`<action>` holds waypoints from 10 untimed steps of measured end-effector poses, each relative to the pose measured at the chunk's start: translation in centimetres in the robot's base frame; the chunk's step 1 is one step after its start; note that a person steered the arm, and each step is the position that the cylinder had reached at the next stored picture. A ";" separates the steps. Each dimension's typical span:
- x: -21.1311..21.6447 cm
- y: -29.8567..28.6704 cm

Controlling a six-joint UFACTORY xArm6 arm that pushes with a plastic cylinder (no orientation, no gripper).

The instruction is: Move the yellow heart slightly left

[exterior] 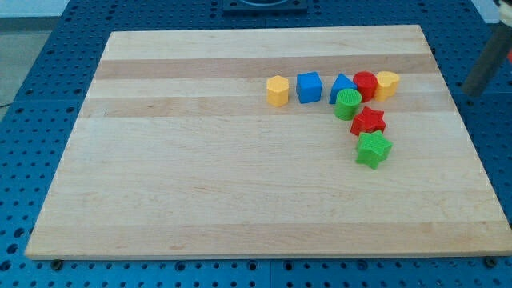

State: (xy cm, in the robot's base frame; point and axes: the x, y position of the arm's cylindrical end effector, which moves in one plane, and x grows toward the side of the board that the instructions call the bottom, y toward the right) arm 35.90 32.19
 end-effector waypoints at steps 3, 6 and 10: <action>0.7 -7.4; -5.6 -15.6; -9.7 -21.8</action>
State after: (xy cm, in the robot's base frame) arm 26.19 10.43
